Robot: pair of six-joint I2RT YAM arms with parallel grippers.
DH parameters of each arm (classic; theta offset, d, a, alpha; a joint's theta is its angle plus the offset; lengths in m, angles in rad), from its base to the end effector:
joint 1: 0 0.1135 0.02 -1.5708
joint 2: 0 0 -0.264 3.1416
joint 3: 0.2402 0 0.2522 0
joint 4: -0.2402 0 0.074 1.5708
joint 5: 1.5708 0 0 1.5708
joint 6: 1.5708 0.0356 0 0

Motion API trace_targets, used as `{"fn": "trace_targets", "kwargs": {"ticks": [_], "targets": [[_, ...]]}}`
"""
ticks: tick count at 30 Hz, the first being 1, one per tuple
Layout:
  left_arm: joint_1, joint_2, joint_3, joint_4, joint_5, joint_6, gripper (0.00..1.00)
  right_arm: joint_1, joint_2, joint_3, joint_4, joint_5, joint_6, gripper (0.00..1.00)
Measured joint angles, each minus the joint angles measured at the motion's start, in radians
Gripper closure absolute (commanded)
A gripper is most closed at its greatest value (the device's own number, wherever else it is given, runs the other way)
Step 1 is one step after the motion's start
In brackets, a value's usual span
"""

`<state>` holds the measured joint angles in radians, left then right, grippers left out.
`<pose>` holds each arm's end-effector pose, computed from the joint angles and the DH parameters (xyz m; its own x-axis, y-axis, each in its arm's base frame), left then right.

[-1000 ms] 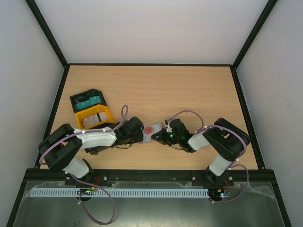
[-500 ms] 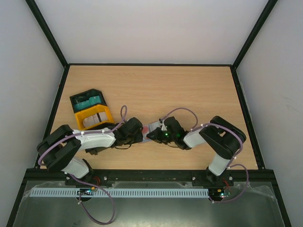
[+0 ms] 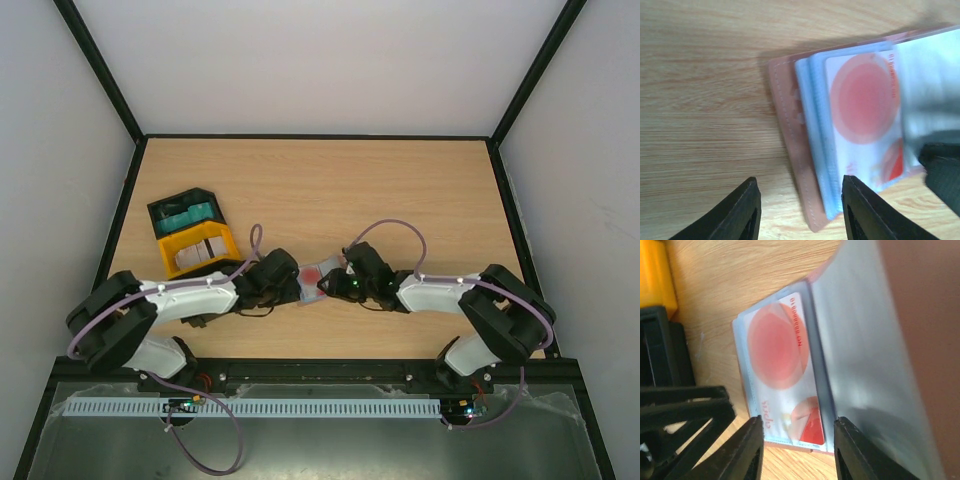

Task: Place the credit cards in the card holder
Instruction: Insert the credit card into the card holder, then turn over the card slot in the card holder.

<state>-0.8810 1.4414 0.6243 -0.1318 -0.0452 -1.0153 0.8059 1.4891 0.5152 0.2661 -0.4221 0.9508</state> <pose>0.1674 -0.2004 0.1487 -0.9133 -0.2267 -0.3384 -0.0419 0.8787 -0.4756 0.1741 0.2025 0.1385 -0.9727 0.0588 -0.2247 -0.1412 0.6183 0.7731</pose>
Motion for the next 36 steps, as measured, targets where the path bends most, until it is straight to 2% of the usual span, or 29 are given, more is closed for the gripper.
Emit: {"fn": "trace_targets", "kwargs": {"ticks": [3, 6, 13, 18, 21, 29, 33, 36], "targets": [[0.0, -0.047, -0.001, -0.002, -0.001, -0.003, 0.51, 0.0, -0.002, 0.042, -0.084, 0.03, -0.03, 0.76], [0.0, -0.091, -0.003, 0.014, 0.0, -0.01, 0.51, 0.001, 0.002, 0.084, -0.143, 0.052, -0.057, 0.83], [0.012, -0.11, -0.058, 0.132, 0.037, -0.052, 0.49, 0.008, 0.062, 0.172, -0.227, 0.074, -0.133, 0.85], [0.03, -0.087, -0.109, 0.227, 0.083, -0.087, 0.59, 0.013, 0.118, 0.196, -0.258, 0.091, -0.166, 0.89], [0.042, -0.083, -0.121, 0.271, 0.098, -0.096, 0.6, 0.013, 0.131, 0.201, -0.266, 0.097, -0.18, 0.92], [0.071, -0.062, -0.153, 0.372, 0.137, -0.1, 0.61, 0.014, 0.148, 0.211, -0.263, 0.118, -0.176, 0.98], [0.08, -0.039, -0.161, 0.401, 0.153, -0.101, 0.6, 0.014, 0.153, 0.208, -0.25, 0.13, -0.155, 0.98], [0.087, -0.019, -0.162, 0.426, 0.167, -0.1, 0.63, 0.014, 0.153, 0.198, -0.23, 0.131, -0.138, 0.98]]}}
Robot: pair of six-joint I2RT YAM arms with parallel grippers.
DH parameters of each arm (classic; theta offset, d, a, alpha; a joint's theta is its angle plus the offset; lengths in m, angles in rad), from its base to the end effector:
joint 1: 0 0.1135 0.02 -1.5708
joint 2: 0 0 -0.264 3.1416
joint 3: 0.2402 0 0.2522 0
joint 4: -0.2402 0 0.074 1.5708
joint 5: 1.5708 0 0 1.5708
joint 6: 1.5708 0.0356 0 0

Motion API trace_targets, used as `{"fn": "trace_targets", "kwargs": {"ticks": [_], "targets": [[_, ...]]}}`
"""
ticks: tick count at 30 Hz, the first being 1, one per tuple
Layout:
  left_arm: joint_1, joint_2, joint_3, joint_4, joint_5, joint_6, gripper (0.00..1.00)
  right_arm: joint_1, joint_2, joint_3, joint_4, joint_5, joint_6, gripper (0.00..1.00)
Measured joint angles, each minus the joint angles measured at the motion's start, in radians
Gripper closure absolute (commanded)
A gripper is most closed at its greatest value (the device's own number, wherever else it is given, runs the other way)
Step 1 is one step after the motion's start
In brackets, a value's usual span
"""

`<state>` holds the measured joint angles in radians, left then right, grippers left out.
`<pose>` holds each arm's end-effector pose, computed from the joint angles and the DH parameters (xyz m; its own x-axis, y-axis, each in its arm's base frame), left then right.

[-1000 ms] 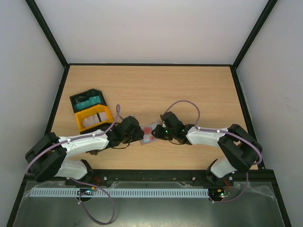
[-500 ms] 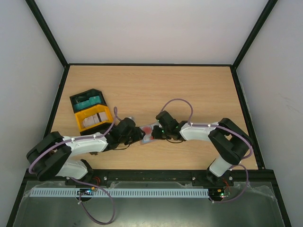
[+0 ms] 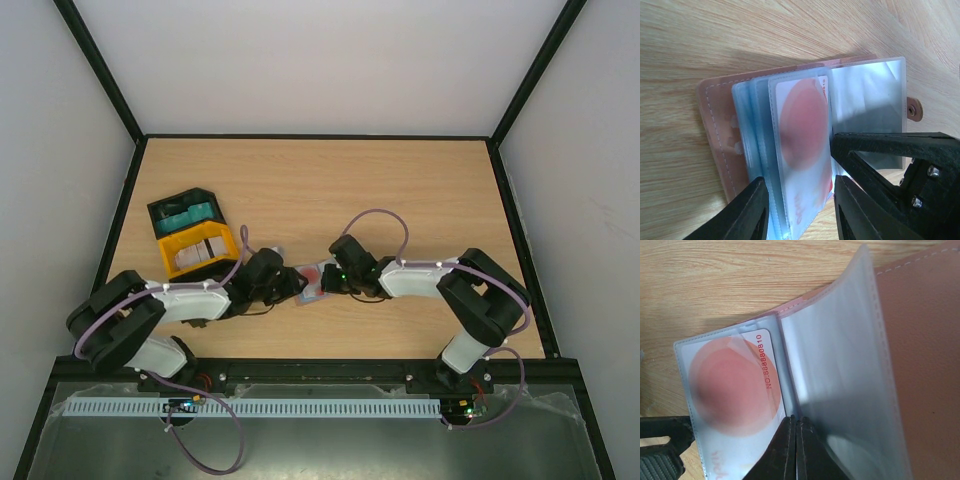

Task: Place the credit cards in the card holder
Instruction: Turn over the card slot in the card holder.

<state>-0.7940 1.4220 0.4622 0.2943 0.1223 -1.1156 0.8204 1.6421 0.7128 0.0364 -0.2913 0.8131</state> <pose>0.1767 -0.1860 0.1409 -0.8865 -0.3698 -0.2782 -0.0480 0.6713 -0.7396 0.1980 0.2273 0.1323 -0.9632 -0.0127 -0.2685 -0.1801 0.7722 0.6093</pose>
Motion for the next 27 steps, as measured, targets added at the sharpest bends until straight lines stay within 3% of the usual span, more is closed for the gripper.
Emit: {"fn": "trace_targets", "kwargs": {"ticks": [6, 27], "targets": [[0.011, 0.025, 0.0, 0.036, 0.02, 0.001, 0.67, 0.0, -0.001, -0.014, 0.029, 0.0, 0.021, 0.98], [0.023, 0.057, 0.001, 0.077, 0.097, -0.051, 0.67, 0.0, -0.002, -0.03, 0.061, -0.003, 0.044, 0.98]]}}
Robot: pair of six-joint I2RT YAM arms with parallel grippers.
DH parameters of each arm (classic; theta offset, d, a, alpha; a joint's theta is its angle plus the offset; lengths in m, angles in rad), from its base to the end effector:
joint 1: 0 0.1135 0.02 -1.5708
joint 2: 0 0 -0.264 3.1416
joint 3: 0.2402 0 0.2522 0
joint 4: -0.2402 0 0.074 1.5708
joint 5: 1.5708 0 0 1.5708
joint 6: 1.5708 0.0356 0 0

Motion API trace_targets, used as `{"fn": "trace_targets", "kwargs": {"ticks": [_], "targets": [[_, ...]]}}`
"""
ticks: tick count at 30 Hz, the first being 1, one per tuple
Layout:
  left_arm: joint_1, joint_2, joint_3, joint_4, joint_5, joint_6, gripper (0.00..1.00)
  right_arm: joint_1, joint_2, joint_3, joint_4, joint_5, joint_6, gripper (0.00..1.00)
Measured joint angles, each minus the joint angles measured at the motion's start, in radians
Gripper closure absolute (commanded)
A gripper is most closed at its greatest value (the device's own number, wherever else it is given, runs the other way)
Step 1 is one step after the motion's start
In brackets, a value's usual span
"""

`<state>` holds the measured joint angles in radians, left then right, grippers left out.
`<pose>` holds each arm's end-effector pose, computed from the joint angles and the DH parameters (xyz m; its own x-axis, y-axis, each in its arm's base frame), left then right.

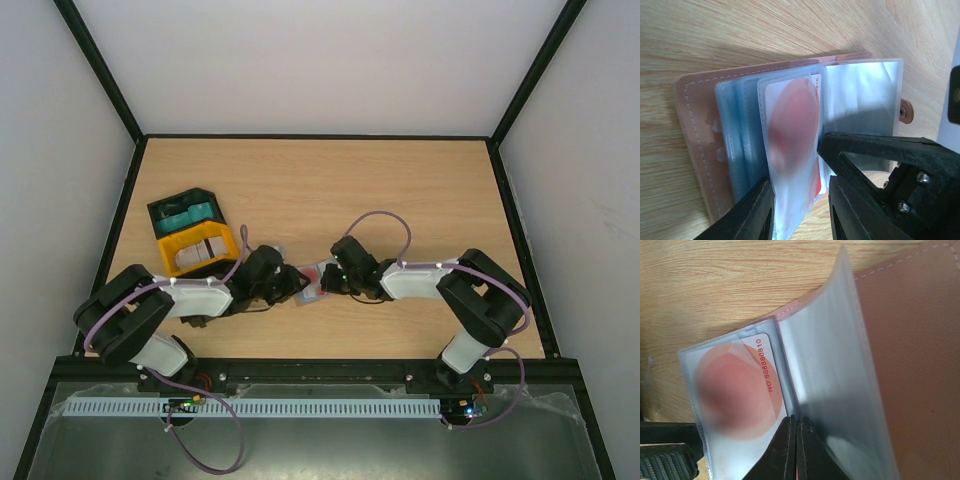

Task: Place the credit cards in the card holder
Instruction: Turn over the card slot in the card holder.

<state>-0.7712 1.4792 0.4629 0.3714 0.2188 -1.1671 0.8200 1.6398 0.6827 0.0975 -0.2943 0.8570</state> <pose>0.1830 -0.1887 0.1344 -0.9094 -0.3679 -0.1939 -0.0803 0.6128 -0.7862 0.1963 0.2256 0.1293 -0.9649 0.0262 -0.2613 -0.1520 0.7555 0.6373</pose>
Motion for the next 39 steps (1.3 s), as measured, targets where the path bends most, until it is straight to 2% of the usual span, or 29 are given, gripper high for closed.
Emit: {"fn": "trace_targets", "kwargs": {"ticks": [12, 20, 32, 39], "targets": [[0.011, 0.004, -0.037, 0.128, 0.04, -0.164, 0.68, -0.003, -0.003, -0.022, 0.043, -0.005, 0.029, 0.98], [0.015, 0.072, -0.038, 0.198, 0.083, -0.24, 0.71, -0.015, -0.005, -0.035, 0.073, 0.015, 0.044, 0.98], [-0.01, 0.072, -0.038, 0.249, 0.093, -0.219, 0.72, -0.023, -0.006, -0.058, 0.122, 0.018, 0.045, 0.98], [-0.063, 0.064, 0.045, 0.235, 0.0, -0.062, 0.68, -0.017, -0.002, -0.064, 0.138, -0.016, 0.049, 0.98]]}}
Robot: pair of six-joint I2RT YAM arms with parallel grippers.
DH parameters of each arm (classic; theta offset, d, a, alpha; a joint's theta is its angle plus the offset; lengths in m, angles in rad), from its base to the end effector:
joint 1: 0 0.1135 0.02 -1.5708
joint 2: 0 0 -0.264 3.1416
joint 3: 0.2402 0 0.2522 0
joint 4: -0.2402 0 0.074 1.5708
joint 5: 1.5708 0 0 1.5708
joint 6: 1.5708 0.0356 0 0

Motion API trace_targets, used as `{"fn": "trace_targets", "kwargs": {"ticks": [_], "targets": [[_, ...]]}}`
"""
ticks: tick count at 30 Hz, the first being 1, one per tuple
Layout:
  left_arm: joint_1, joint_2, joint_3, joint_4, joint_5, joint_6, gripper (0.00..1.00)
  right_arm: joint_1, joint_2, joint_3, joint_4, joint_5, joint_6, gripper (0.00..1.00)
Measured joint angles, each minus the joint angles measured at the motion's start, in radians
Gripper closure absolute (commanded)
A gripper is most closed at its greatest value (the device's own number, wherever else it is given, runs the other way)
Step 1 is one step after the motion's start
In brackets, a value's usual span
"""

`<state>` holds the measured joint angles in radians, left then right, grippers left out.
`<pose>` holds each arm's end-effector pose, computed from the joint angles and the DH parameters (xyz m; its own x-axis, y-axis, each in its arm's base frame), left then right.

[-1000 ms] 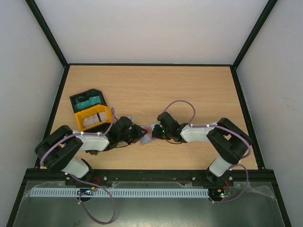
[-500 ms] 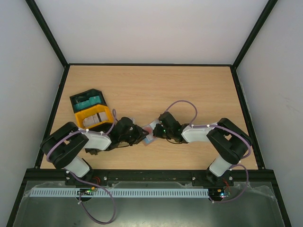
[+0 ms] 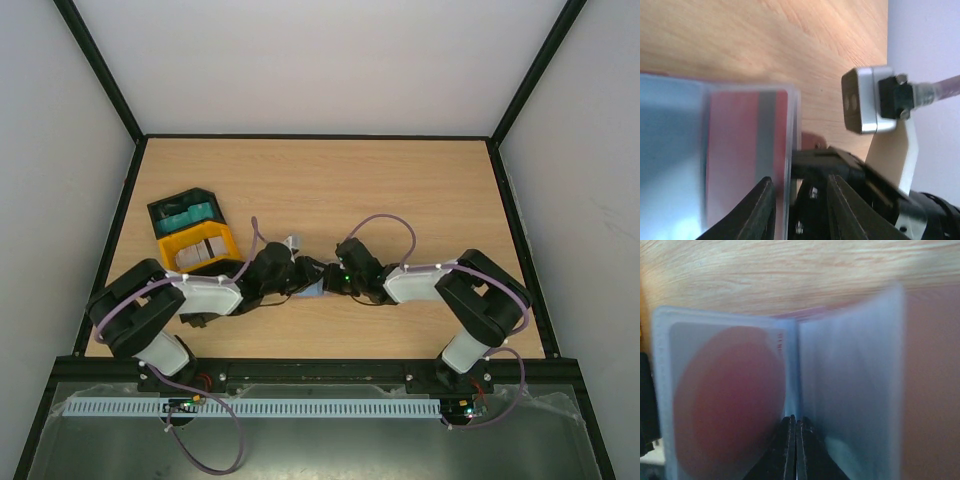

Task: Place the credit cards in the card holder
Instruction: Turn over the card slot in the card holder.

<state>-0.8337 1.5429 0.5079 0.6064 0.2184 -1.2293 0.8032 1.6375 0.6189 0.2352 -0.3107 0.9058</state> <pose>0.1880 -0.2186 0.1522 -0.8995 -0.3777 -0.2198 0.0232 0.4608 -0.8872 0.1961 0.2188 0.1237 -0.9599 0.0843 -0.2674 -0.1299 0.7114 0.6907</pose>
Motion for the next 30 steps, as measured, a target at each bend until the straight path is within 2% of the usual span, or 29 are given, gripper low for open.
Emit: {"fn": "trace_targets", "kwargs": {"ticks": [6, 13, 19, 30], "targets": [[-0.008, 0.02, 0.031, -0.03, -0.073, 0.085, 0.68, 0.003, 0.002, -0.002, 0.007, -0.029, 0.001, 0.98], [-0.011, 0.023, 0.031, -0.076, -0.119, 0.102, 0.63, 0.005, -0.005, -0.013, 0.018, -0.028, 0.014, 0.97], [-0.011, 0.023, 0.032, -0.09, -0.119, 0.112, 0.6, 0.016, -0.072, -0.041, -0.027, -0.015, 0.024, 0.93], [-0.013, 0.034, 0.07, -0.125, -0.058, 0.171, 0.53, 0.017, -0.267, -0.049, -0.145, 0.156, 0.03, 0.9]]}}
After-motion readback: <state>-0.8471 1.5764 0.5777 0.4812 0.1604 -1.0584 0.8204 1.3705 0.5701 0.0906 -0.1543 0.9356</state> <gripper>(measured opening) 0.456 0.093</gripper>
